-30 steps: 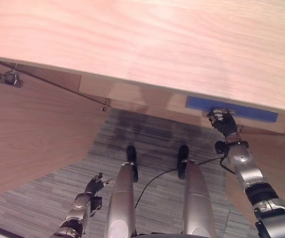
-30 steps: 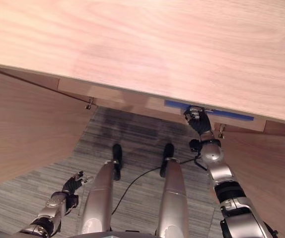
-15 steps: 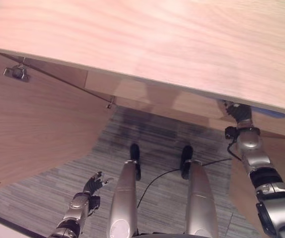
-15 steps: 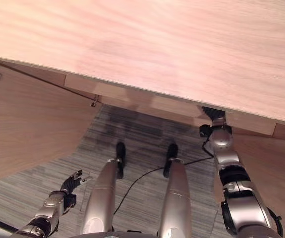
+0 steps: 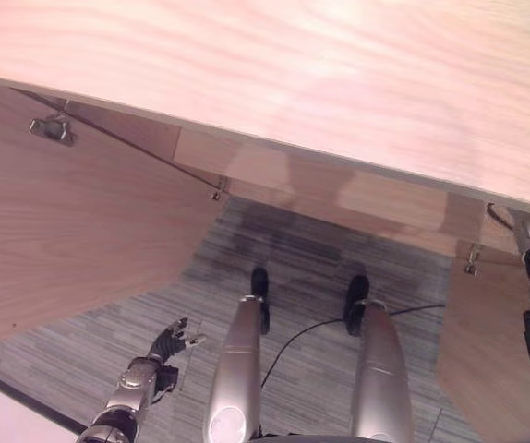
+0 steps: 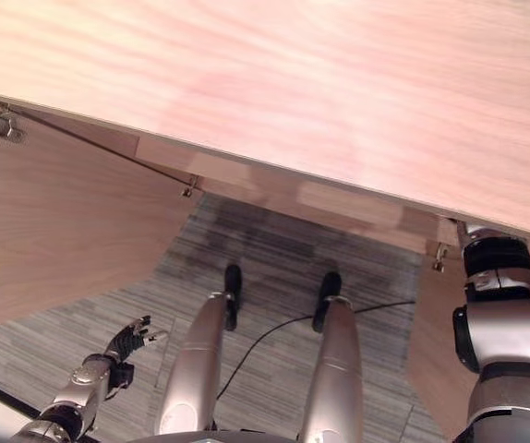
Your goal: Put the empty folder in the office cabinet
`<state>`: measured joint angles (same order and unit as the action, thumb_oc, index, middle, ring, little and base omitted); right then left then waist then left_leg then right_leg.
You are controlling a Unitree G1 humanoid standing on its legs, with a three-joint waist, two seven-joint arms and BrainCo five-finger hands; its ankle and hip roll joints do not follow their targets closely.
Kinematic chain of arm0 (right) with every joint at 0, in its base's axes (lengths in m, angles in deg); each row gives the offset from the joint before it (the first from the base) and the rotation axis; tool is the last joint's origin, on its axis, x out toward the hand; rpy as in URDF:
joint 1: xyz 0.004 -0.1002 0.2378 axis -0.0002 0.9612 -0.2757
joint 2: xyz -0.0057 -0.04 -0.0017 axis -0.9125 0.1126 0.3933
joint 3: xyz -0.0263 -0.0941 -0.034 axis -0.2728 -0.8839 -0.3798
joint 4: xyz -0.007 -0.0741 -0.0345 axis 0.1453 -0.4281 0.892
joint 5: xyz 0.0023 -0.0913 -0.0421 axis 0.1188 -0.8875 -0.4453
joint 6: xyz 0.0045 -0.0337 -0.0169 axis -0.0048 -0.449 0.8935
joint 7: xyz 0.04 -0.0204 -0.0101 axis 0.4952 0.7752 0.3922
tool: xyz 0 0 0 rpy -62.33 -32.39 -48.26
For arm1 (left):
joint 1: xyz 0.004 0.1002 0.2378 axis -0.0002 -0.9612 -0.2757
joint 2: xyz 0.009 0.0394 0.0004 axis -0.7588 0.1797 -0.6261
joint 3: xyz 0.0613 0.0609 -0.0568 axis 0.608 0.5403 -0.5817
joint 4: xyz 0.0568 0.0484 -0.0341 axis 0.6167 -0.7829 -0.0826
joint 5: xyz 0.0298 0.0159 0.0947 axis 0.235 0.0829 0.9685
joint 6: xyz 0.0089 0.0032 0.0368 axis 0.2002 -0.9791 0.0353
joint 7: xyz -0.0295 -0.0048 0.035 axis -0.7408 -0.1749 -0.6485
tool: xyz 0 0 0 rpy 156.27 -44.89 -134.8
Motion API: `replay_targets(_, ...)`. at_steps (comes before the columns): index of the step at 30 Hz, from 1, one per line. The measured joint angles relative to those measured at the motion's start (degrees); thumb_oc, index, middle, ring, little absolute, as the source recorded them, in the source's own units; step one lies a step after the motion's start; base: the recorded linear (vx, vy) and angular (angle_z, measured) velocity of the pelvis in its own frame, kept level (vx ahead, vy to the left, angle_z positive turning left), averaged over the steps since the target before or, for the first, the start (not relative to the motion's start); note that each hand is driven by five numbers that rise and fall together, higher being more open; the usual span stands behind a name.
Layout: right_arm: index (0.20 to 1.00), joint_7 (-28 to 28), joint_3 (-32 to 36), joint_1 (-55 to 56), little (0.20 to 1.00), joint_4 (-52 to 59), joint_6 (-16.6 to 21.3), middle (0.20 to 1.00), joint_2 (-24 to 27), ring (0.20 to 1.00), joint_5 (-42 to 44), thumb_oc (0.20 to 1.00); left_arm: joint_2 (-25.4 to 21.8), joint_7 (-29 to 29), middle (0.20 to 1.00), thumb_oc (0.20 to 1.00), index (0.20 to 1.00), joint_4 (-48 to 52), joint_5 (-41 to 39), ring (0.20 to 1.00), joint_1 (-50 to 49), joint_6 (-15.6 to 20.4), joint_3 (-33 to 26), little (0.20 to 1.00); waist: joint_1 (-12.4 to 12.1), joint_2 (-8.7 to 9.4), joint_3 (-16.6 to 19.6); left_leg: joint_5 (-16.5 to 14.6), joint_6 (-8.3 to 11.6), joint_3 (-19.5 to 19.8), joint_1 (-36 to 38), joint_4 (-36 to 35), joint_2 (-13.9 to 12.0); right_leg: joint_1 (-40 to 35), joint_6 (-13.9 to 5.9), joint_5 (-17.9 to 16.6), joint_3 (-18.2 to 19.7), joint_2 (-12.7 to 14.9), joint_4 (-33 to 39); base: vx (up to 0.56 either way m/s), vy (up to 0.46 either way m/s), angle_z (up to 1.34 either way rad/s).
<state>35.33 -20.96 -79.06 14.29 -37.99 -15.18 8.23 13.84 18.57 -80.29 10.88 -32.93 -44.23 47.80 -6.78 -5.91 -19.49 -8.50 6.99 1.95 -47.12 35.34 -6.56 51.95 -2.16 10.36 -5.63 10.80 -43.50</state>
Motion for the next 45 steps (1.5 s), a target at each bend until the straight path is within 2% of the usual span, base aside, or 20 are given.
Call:
replay_targets(9, 0.2, 1.4, -4.8, -2.2, 0.2, -3.2, -0.9, 0.2, 1.8, 0.2, 2.2, 0.2, -0.5, -0.3, 1.0, 1.0, 1.0, -0.2, -0.6, 1.0, -1.0, 0.0, 0.0, 1.0, 0.1, 0.03, 0.5, -0.9, -0.65, -0.1, -0.1, 0.4, 0.4, -0.2, -0.82, 0.7, 0.1, 0.3, -0.1, 0.0, 0.001, 0.0)
replay_targets(13, 0.2, 1.5, -1.9, 2.1, 0.2, 3.3, -1.1, 0.2, 1.3, 0.2, 2.2, 0.2, -0.3, -0.1, 1.0, 1.0, 1.0, -0.1, -0.6, 1.0, -1.0, -0.1, -0.2, 1.0, 0.4, 0.05, 0.6, -0.7, -0.31, -0.1, -0.3, 1.2, 0.4, -0.3, -0.53, -0.2, 0.1, 0.3, 0.1, -0.05, 0.009, -0.01)
replay_targets(14, 0.2, 1.4, 1.8, 6.0, 0.2, 8.5, -0.8, 0.2, 0.1, 0.2, 2.2, 0.2, -0.1, 0.0, 1.0, 1.0, 1.0, -0.1, -0.7, 1.0, -1.1, -0.1, -0.7, 1.0, 0.5, 0.12, 0.6, -0.7, -0.35, -0.1, -0.3, 1.3, 0.4, -0.4, -0.53, -0.2, 0.1, 0.3, 0.2, 0.0, 0.0, 0.0)
replay_targets(17, 0.2, 1.0, 5.7, 12.6, 0.2, 15.1, -0.6, 0.2, -3.0, 0.2, 2.2, 0.2, 0.3, 0.2, 1.0, 1.0, 1.0, 0.0, -1.0, 1.0, -1.1, -0.2, -1.3, 1.0, 1.2, 0.28, 0.8, -0.9, -0.76, -0.1, -0.3, 1.4, 0.4, -0.6, -0.66, -0.3, 0.1, 0.3, 0.4, 0.0, 0.0, 0.0)
replay_targets(19, 0.2, 0.3, 11.5, 20.8, 0.2, 23.7, 0.6, 0.2, -8.4, 0.2, 2.1, 0.2, 0.7, 0.4, 1.0, 1.0, 1.0, -0.1, -1.0, 1.0, -1.4, -0.3, -3.1, 1.0, 1.6, 0.94, 1.2, -1.0, -0.93, 0.0, -0.2, 1.1, 0.4, -0.8, -0.67, -0.3, 0.1, 0.2, 0.7, 0.0, 0.0, 0.0)
replay_targets(20, 0.2, 0.3, 12.8, 29.1, 0.2, 30.5, 0.7, 0.2, -12.4, 0.2, 2.0, 0.2, 1.4, 0.5, 1.0, 1.0, 1.0, 0.0, -1.0, 1.0, -1.4, -0.5, -3.5, 1.0, 2.5, 1.19, 1.3, -1.1, -1.02, -0.1, -0.2, 1.2, 0.4, -0.9, -0.75, -0.3, 0.1, 0.2, 0.9, 0.0, 0.0, 0.0)
replay_targets(22, 0.2, 0.6, 14.6, 34.5, 0.2, 35.3, 0.6, 0.2, -16.5, 0.2, 1.6, 0.2, 3.0, 0.7, 1.0, 1.0, 1.0, -0.1, -1.0, 1.0, -1.3, -0.8, -5.7, 1.0, 3.3, 1.23, 1.3, -1.1, -1.08, -0.3, -0.3, 1.0, 0.4, -0.8, -0.95, -0.4, 0.3, 0.1, 1.3, -0.01, 0.004, -0.05)
replay_targets(23, 0.2, 0.9, 12.7, 36.8, 0.2, 36.7, 1.6, 0.2, -19.0, 0.2, 1.5, 0.2, 3.7, 0.9, 1.0, 1.0, 1.0, -0.5, -1.0, 1.0, -1.5, -0.9, -6.2, 1.0, 4.6, 1.45, 1.4, -1.1, -1.09, -0.2, -0.4, 0.9, 0.3, -0.7, -1.17, -0.6, 0.3, 0.0, 1.7, -0.01, 0.01, -0.06)
replay_targets(26, 0.2, 2.7, 10.1, 40.8, 0.2, 37.1, 1.6, 0.2, -22.6, 0.2, 1.4, 0.2, 5.0, 1.2, 1.0, 1.0, 1.0, -0.7, -0.9, 1.0, -1.4, -0.9, -6.5, 1.0, 5.9, 1.78, 1.5, -1.1, -1.08, -0.5, -0.3, 0.6, 0.2, -0.8, -1.27, -0.7, 0.4, -0.1, 2.1, 0.0, 0.006, -0.02)
replay_targets(36, 0.2, 9.7, 1.4, 45.8, 0.2, 37.1, 1.4, 0.2, -22.8, 0.2, -0.7, 0.2, 5.4, 2.9, 1.0, 1.0, 1.0, -3.8, 0.2, 1.0, -0.8, -1.1, -7.3, 1.0, 6.5, 1.83, 1.5, -0.9, -1.02, -1.7, 0.5, -0.6, -0.2, -0.6, -1.41, -1.4, 1.5, -0.6, 3.0, 0.0, 0.007, -0.05)
replay_targets(45, 0.2, 10.5, -0.1, 44.8, 0.2, 33.6, -0.6, 0.2, -22.7, 0.2, -2.9, 0.2, 5.4, 3.4, 1.0, 1.0, 1.0, -4.6, 0.2, 1.0, -0.8, -1.2, -7.3, 1.0, 6.5, 2.4, 1.4, -0.9, -1.08, -1.7, 0.8, -0.4, -0.6, -0.9, -1.42, -1.3, 1.5, -0.9, 2.9, 0.0, 0.0, 0.0)
